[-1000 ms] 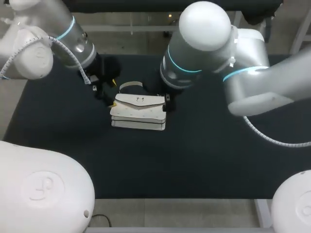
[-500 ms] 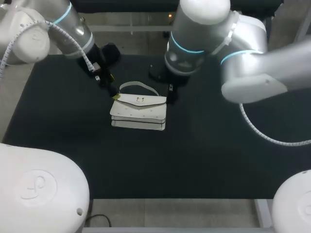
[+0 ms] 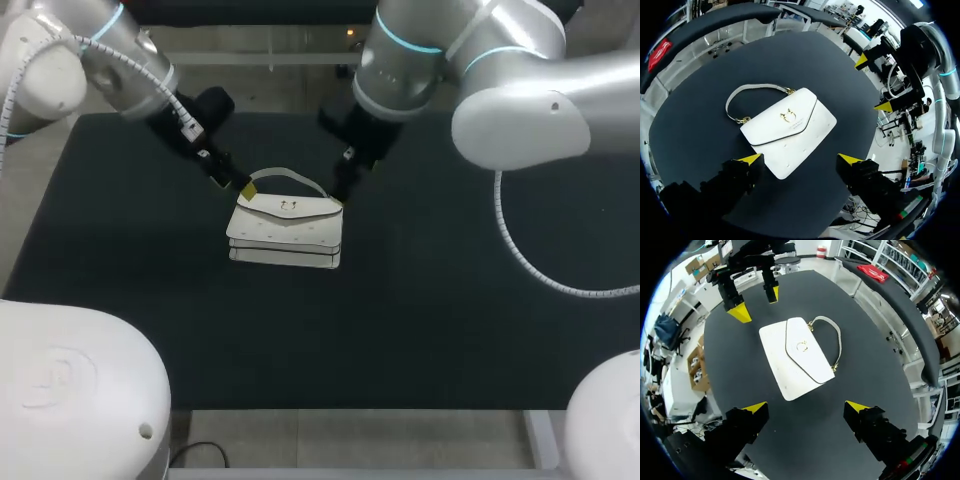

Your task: Pick up the bag, open it, inspect its contents, close it, and place it on the opposite side

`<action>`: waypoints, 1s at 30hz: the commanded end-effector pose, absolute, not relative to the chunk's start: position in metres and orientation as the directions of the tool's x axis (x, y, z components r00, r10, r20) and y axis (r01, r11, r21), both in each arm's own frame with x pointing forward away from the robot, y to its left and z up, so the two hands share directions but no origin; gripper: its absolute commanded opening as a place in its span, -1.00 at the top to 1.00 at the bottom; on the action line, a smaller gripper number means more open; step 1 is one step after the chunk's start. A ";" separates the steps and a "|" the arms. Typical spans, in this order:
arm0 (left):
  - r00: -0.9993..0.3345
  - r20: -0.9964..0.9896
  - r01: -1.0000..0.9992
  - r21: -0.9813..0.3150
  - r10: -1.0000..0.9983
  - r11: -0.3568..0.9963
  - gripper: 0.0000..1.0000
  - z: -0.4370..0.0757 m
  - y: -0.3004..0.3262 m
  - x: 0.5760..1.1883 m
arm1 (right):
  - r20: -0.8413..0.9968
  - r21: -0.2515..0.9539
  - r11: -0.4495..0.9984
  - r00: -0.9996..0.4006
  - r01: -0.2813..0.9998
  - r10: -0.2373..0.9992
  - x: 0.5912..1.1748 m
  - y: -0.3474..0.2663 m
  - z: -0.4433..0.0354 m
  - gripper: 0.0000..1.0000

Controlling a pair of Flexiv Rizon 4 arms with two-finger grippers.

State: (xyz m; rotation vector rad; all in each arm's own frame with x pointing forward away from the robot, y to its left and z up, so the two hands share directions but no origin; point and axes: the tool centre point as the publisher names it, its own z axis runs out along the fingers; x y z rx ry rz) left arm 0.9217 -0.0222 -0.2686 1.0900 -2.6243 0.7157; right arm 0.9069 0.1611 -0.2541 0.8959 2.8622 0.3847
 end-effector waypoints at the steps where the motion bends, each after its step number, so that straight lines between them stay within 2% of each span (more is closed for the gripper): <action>1: 0.010 0.537 -0.906 -0.351 -0.844 -0.235 -1.00 -0.272 -0.026 0.911 | 0.191 0.358 0.221 -0.303 0.907 0.934 0.895 0.159 -0.261 -1.00; 14: 0.010 0.537 -0.906 -0.351 -0.844 -0.235 -1.00 -0.272 -0.026 0.911 | 0.191 0.358 0.221 -0.303 0.907 0.934 0.895 0.159 -0.261 -1.00; 15: 0.087 0.579 -0.904 -0.296 -0.810 -0.309 -1.00 -0.272 -0.025 0.918 | 0.229 0.364 0.161 -0.256 0.917 0.939 0.899 0.161 -0.260 -1.00; 18: 0.210 0.686 -0.888 -0.164 -0.697 -0.429 -1.00 -0.275 -0.015 0.928 | 0.348 0.331 0.030 -0.152 0.943 0.925 0.908 0.160 -0.262 -1.00; 20: 0.237 0.727 -0.887 -0.109 -0.645 -0.448 -1.00 -0.279 -0.009 0.930 | 0.415 0.285 -0.023 -0.101 0.958 0.904 0.913 0.158 -0.265 -1.00; 25: 0.309 0.785 -0.901 0.061 -0.537 -0.429 -1.00 -0.283 0.001 0.938 | 0.547 0.153 -0.095 -0.004 0.984 0.837 0.917 0.152 -0.271 -1.00; 27: 0.347 0.790 -0.904 0.139 -0.506 -0.403 -1.00 -0.285 0.002 0.944 | 0.547 0.138 -0.114 0.020 0.984 0.837 0.918 0.153 -0.274 -1.00; 30: 0.355 0.793 -0.909 0.171 -0.495 -0.380 -1.00 -0.291 -0.003 0.947 | 0.591 0.080 -0.132 0.060 0.988 0.805 0.919 0.155 -0.277 -1.00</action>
